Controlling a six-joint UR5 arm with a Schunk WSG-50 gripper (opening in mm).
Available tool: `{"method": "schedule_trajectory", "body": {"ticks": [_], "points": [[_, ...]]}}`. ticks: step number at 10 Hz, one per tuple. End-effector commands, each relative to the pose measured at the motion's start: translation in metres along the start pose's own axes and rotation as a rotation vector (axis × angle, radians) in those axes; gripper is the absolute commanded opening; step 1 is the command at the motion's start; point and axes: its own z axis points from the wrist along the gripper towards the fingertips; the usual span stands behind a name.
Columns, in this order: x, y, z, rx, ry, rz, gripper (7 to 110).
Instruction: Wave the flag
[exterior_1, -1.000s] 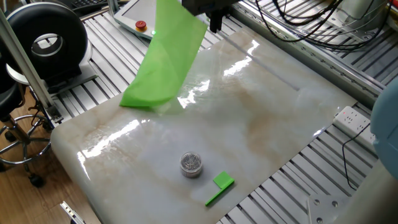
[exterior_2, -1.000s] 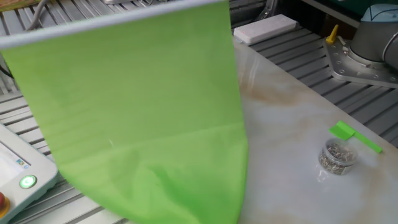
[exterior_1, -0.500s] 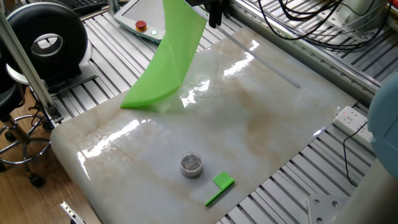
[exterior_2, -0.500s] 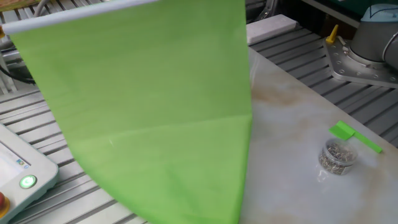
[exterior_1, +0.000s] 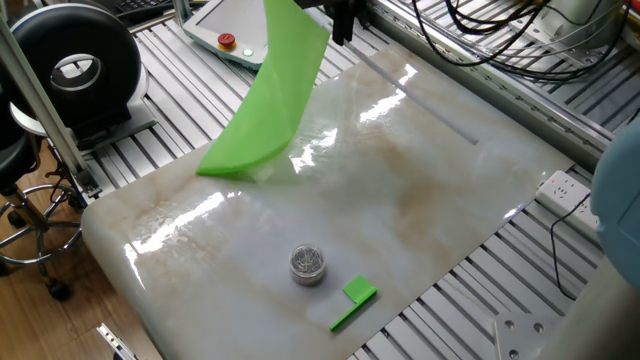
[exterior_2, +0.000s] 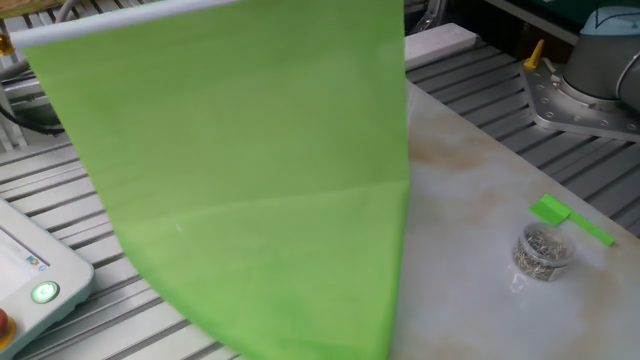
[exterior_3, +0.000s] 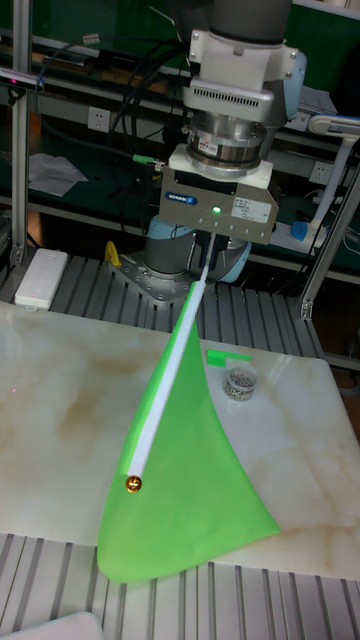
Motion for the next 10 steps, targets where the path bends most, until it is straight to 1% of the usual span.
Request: {"method": "schedule_trajectory", "body": {"ticks": [1, 2, 3, 4, 6, 7, 8, 9, 10], "points": [[-0.024, -0.035, -0.003, 0.130, -0.083, -0.157, 7], [-0.039, -0.052, -0.005, 0.199, -0.130, -0.242, 7], [-0.045, -0.057, -0.006, 0.220, -0.144, -0.283, 7], [-0.046, -0.059, -0.006, 0.226, -0.145, -0.293, 7], [-0.024, -0.028, 0.001, 0.084, -0.082, -0.168, 7], [-0.018, -0.019, 0.002, 0.044, -0.062, -0.124, 7], [-0.004, 0.017, 0.002, -0.101, -0.007, -0.001, 7], [0.014, 0.060, -0.007, -0.275, 0.082, 0.115, 7], [0.022, 0.066, -0.009, -0.292, 0.118, 0.130, 7]]}}
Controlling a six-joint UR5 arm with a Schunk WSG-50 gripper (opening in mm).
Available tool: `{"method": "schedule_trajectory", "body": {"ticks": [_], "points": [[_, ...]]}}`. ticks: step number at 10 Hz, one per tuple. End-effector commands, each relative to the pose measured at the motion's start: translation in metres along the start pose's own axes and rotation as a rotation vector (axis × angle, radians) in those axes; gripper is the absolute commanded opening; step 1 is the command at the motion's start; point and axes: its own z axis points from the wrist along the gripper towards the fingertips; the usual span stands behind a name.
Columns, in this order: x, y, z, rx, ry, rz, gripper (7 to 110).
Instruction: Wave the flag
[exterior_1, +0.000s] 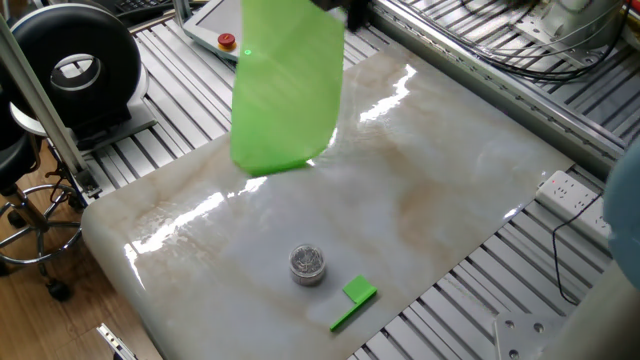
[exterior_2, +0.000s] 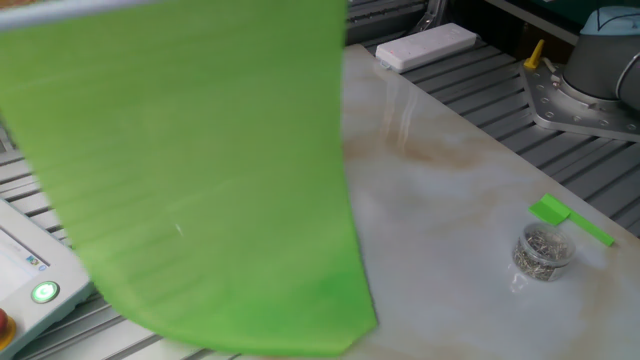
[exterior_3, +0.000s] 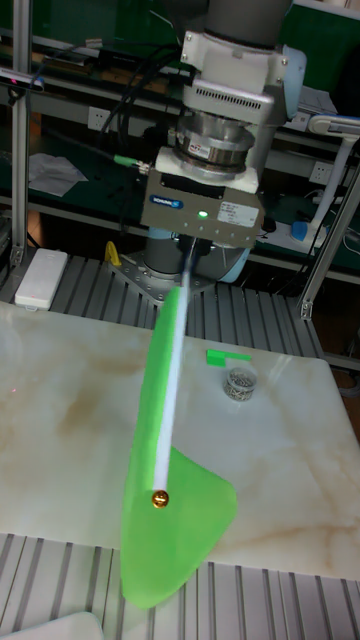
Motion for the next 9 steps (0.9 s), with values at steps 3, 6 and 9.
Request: {"method": "schedule_trajectory", "body": {"ticks": [3, 6, 9], "points": [[0.020, -0.005, -0.003, 0.039, 0.077, 0.016, 7], [0.015, -0.025, -0.004, 0.109, 0.060, -0.087, 7], [0.032, 0.006, -0.001, -0.001, 0.146, 0.317, 7]]}}
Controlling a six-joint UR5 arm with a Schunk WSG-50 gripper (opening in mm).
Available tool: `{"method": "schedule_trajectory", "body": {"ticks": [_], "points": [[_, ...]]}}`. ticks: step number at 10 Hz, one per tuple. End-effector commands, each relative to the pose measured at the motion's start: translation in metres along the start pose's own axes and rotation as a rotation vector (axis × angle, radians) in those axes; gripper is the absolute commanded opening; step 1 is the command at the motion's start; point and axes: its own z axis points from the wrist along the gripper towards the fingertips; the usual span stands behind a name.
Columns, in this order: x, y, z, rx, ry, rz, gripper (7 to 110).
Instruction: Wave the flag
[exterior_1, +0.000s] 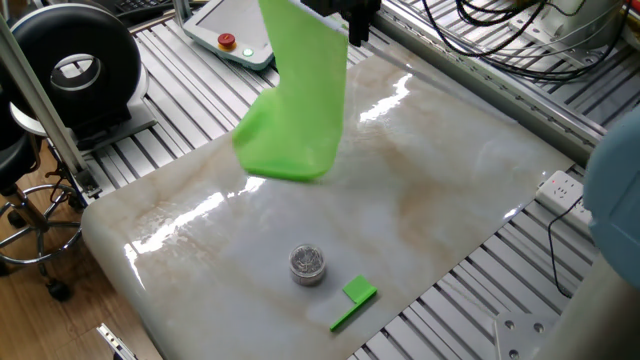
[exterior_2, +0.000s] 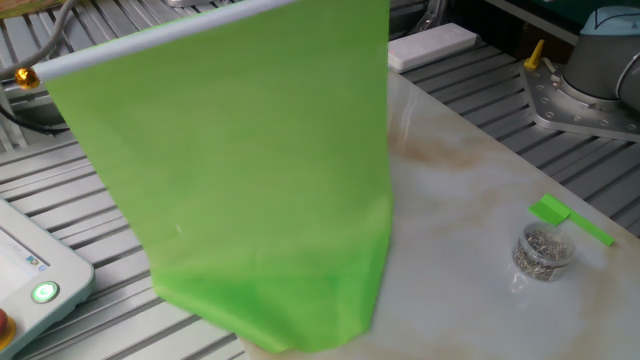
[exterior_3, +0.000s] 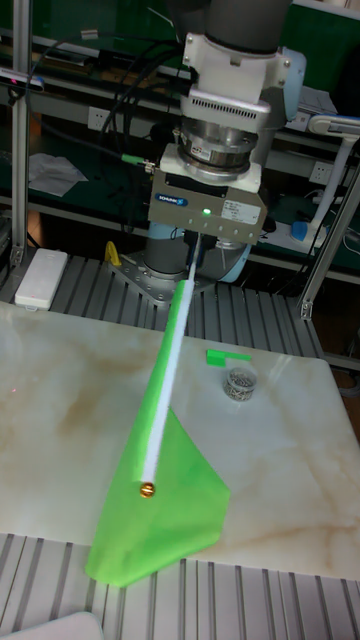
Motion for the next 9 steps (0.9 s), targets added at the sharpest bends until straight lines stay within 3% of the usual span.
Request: {"method": "schedule_trajectory", "body": {"ticks": [1, 2, 3, 4, 6, 7, 8, 9], "points": [[0.011, 0.013, 0.001, -0.060, 0.066, 0.286, 7], [0.007, 0.008, 0.002, -0.052, 0.050, 0.309, 7], [0.003, -0.001, 0.003, -0.037, 0.028, 0.233, 7], [-0.002, -0.009, 0.003, -0.018, 0.000, 0.095, 7], [-0.021, -0.035, -0.001, 0.086, -0.085, -0.397, 7], [-0.026, -0.035, -0.002, 0.107, -0.098, -0.577, 7], [-0.017, -0.019, 0.000, 0.047, -0.076, -0.725, 7], [-0.015, -0.004, 0.000, 0.005, -0.085, -0.759, 7]]}}
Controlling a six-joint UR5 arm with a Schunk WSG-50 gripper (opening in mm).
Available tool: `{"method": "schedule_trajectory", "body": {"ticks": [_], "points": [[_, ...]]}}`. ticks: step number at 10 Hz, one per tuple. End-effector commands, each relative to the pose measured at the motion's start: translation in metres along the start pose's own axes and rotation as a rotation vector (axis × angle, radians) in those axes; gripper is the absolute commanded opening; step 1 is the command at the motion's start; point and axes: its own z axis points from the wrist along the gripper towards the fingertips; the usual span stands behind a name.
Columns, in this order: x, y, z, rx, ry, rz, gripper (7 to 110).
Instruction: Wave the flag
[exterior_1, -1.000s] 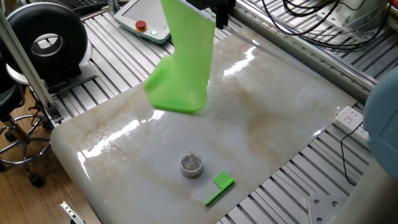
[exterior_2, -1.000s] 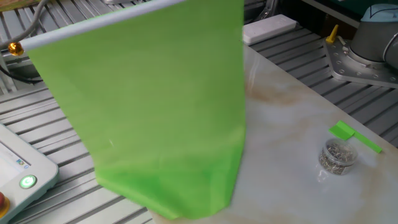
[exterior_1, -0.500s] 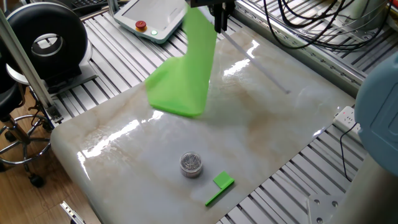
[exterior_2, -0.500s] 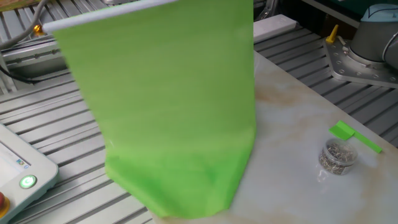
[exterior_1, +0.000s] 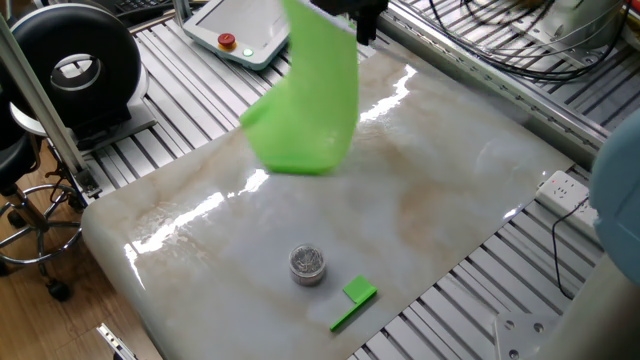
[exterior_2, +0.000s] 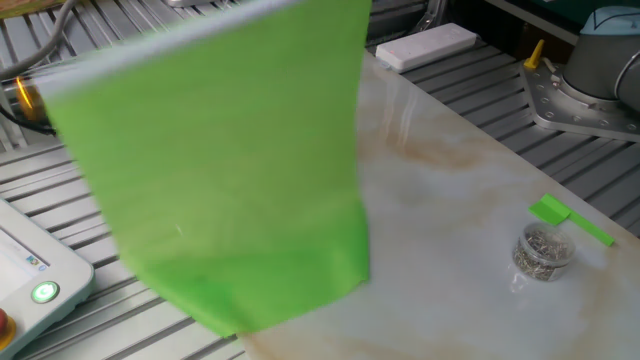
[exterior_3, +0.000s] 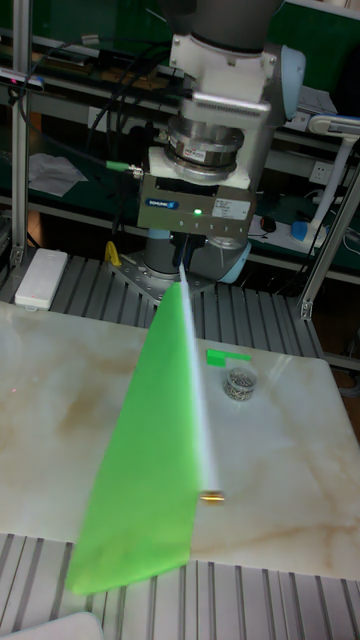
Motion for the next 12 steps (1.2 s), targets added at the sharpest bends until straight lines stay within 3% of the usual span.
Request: {"method": "schedule_trajectory", "body": {"ticks": [1, 2, 3, 5, 6, 7, 10, 11, 12], "points": [[-0.008, 0.018, -0.002, -0.044, -0.039, -0.307, 7], [-0.007, 0.021, -0.002, -0.054, -0.036, -0.257, 7], [-0.002, 0.026, -0.002, -0.079, -0.012, -0.085, 7], [0.011, 0.030, -0.001, -0.092, 0.077, 0.515, 7], [0.009, 0.034, 0.000, -0.126, 0.088, 0.620, 7], [0.009, 0.032, 0.001, -0.136, 0.089, 0.637, 7], [0.008, 0.023, 0.003, -0.118, 0.065, 0.534, 7], [0.003, 0.013, 0.004, -0.086, 0.025, 0.372, 7], [-0.003, -0.010, 0.004, 0.004, -0.026, 0.090, 7]]}}
